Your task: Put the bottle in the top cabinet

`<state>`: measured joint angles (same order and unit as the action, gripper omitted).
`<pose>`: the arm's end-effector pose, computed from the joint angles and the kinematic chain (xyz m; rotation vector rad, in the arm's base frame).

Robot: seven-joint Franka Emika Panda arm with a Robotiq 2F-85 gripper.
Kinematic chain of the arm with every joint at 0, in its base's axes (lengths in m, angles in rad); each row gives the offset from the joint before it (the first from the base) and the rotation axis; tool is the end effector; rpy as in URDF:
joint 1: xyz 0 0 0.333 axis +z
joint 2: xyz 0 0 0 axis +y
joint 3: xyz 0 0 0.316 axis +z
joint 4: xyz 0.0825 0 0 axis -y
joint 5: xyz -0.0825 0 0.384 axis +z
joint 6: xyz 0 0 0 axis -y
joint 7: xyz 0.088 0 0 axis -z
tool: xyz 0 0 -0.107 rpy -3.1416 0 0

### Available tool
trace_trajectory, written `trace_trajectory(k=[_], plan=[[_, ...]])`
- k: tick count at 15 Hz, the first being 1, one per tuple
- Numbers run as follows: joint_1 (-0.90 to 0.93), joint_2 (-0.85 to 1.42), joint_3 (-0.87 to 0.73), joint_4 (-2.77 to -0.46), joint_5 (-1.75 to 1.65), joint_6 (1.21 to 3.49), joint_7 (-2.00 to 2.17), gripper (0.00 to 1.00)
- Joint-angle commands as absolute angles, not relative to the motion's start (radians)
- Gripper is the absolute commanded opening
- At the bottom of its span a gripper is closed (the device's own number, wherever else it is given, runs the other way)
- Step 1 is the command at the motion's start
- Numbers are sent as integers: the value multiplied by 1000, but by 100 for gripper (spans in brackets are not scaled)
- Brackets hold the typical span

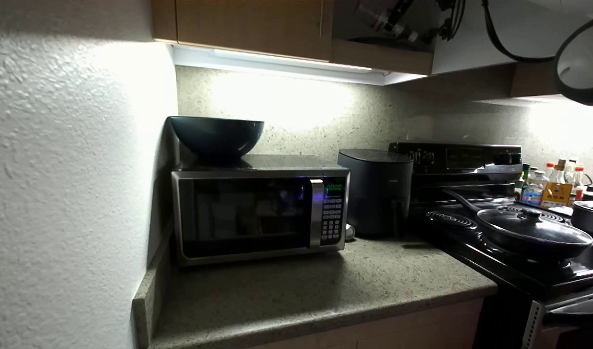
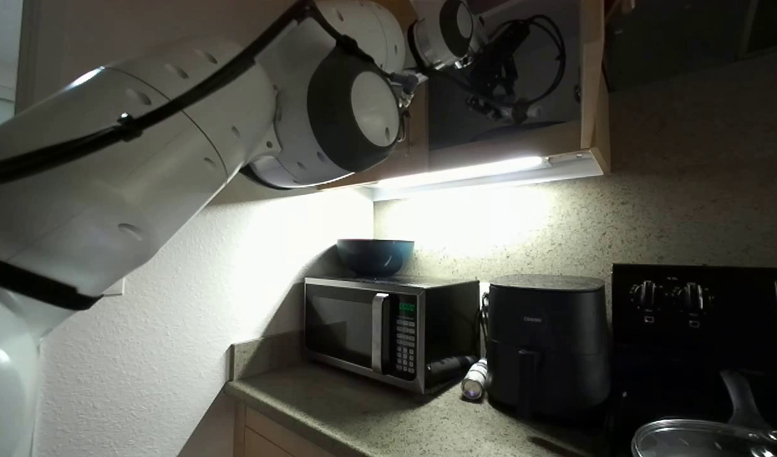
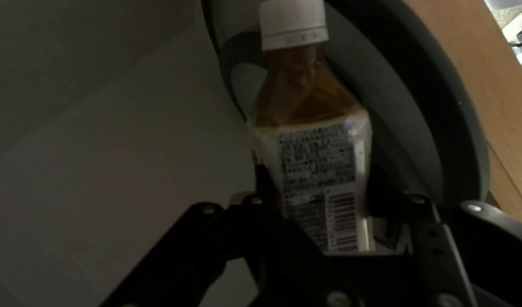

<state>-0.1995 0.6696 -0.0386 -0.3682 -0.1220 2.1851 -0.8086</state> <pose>0.6668 -0.1483 0.8324 2.0922 0.6474 1.1380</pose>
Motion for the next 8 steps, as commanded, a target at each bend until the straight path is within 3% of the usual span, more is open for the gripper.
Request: trace_trajectory(k=[1,3,8], plan=[[-217,647,13,-406,-50,2157,-891,87],[-225,649,25,-401,-27,2151,-893,98],[-220,656,14,-384,-28,2159,-852,100]])
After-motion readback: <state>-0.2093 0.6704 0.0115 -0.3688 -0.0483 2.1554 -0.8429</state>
